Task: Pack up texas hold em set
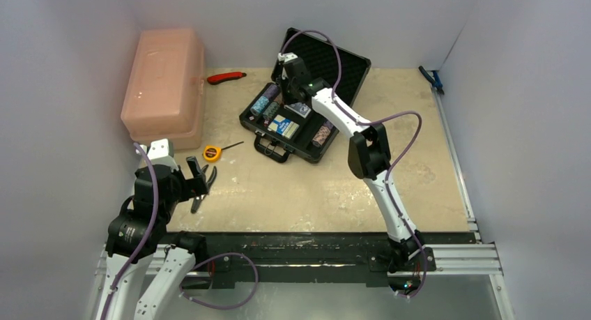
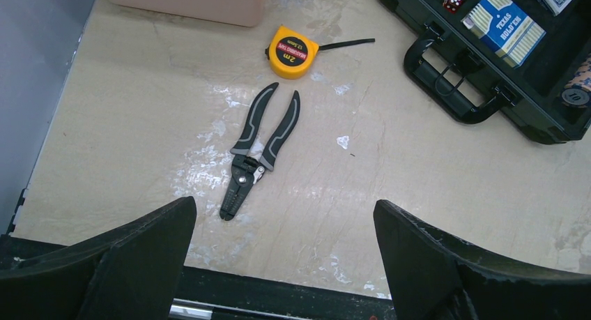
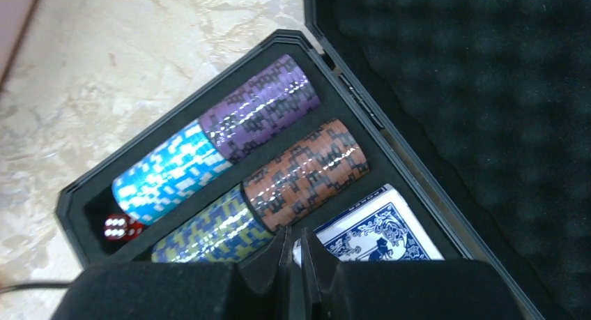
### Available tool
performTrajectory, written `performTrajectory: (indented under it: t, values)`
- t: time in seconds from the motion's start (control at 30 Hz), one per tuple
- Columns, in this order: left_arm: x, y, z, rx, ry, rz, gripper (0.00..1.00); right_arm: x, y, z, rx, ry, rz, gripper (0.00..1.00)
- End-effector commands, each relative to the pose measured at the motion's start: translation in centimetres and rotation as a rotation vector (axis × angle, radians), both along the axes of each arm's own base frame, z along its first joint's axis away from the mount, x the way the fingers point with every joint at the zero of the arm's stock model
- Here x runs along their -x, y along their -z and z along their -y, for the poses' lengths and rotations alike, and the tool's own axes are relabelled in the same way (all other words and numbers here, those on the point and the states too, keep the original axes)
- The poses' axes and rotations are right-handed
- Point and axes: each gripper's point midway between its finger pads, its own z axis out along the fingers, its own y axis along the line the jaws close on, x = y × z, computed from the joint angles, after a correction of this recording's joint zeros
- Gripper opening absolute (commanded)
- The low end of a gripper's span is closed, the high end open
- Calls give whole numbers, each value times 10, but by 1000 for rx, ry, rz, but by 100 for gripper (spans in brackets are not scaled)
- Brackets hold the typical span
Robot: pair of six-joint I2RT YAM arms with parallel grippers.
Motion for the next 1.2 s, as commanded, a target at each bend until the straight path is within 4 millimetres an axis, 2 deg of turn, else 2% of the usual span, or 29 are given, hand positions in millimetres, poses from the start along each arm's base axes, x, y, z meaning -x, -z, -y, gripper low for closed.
performTrajectory:
  t: [0.0, 0.3, 0.57, 0.63, 0.87, 1.17]
  values:
    - [-6, -9, 1, 1, 10, 45, 100, -12, -25, 3, 7, 65, 69, 12]
    - [-6, -9, 1, 1, 11, 45, 100, -15, -3, 7, 106, 62, 69, 14]
    - [-7, -9, 2, 2, 11, 42, 100, 13, 48, 10, 259, -51, -41, 16]
    - [-7, -9, 1, 2, 10, 41, 100, 18, 57, 18, 309, -56, -61, 15]
    - [-7, -8, 1, 1, 11, 40, 100, 29, 63, 41, 406, -37, -86, 13]
    - [-6, -9, 1, 2, 9, 48, 100, 32, 69, 73, 567, -9, -94, 12]
